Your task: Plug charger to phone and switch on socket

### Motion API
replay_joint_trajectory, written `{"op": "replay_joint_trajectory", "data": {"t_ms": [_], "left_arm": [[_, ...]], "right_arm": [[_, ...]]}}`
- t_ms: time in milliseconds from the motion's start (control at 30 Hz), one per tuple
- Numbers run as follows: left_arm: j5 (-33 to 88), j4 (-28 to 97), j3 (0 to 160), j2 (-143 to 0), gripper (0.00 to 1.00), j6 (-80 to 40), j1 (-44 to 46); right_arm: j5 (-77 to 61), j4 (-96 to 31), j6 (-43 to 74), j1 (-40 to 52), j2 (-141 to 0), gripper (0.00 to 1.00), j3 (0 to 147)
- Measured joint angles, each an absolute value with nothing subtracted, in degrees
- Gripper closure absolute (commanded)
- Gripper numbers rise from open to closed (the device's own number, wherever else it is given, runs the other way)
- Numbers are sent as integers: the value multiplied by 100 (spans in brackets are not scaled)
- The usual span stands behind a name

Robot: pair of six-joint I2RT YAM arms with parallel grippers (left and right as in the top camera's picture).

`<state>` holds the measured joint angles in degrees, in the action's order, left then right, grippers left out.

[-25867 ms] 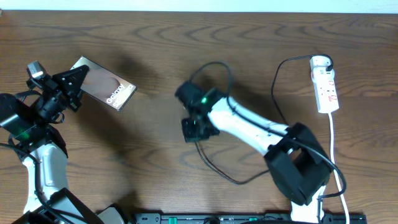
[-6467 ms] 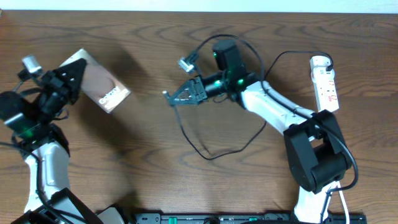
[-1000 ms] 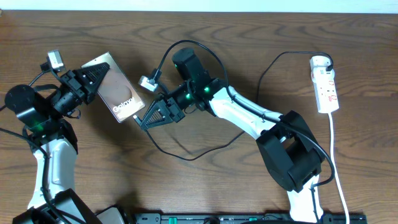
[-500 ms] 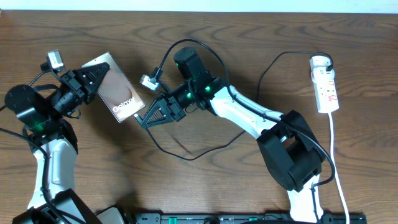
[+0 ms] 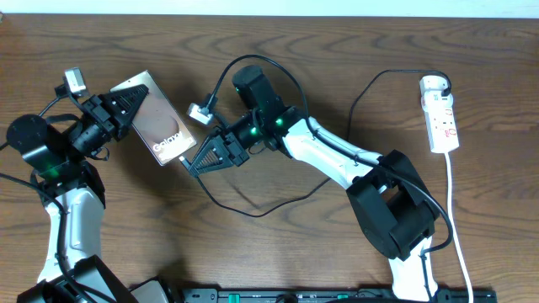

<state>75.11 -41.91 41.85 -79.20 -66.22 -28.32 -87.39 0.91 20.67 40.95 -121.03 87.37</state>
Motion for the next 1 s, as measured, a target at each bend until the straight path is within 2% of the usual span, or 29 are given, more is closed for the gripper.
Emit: {"op": "replay_joint_trajectory", "data": {"t_ms": [1000], "left_arm": [[7535, -4193, 4185, -7920, 93, -6807, -2832]], "right_arm": [[-8753, 93, 2062, 4095, -12103, 99, 8737]]}}
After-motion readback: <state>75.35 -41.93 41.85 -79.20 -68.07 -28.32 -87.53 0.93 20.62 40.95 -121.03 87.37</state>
